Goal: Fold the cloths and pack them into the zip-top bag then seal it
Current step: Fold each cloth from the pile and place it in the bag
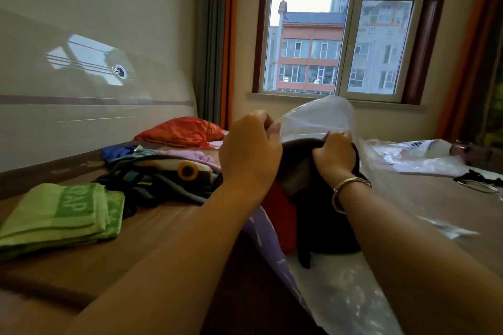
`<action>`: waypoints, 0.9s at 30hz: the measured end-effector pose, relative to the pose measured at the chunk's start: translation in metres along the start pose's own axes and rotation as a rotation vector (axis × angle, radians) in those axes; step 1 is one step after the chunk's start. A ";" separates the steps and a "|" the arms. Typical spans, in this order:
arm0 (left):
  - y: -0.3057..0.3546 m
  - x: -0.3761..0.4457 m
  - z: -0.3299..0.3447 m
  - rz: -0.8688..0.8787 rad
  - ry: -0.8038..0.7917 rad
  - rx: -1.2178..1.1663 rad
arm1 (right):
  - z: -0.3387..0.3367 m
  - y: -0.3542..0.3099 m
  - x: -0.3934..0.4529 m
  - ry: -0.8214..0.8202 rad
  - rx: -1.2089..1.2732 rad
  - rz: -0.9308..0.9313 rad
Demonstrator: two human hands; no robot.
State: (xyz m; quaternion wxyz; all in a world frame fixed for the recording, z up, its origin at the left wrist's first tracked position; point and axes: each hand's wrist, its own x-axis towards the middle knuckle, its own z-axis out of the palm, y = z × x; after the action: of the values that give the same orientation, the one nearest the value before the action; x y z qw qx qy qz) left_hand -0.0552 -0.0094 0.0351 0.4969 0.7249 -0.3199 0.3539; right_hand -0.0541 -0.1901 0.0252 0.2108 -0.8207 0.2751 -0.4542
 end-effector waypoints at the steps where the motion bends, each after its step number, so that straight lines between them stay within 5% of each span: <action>1: -0.002 0.002 0.005 0.006 0.019 -0.026 | 0.007 0.000 0.010 0.072 0.065 0.040; 4: -0.005 0.007 0.012 0.040 0.075 -0.061 | 0.026 -0.001 0.018 0.159 0.182 0.133; 9: -0.009 0.004 0.002 0.047 0.126 -0.063 | 0.054 0.020 -0.024 -0.217 -0.182 -0.326; 12: -0.007 -0.003 -0.001 0.056 0.100 -0.062 | 0.052 0.047 -0.039 -0.350 -0.438 -0.385; 27: -0.015 -0.004 0.005 0.224 0.048 -0.136 | 0.085 0.031 0.066 -0.664 -0.332 0.034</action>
State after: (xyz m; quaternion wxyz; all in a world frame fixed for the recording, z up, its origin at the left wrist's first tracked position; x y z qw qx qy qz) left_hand -0.0439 -0.0093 0.0229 0.5097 0.6405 -0.4103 0.4020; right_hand 0.0401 -0.2477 0.0059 0.1600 -0.9418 0.2751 -0.1086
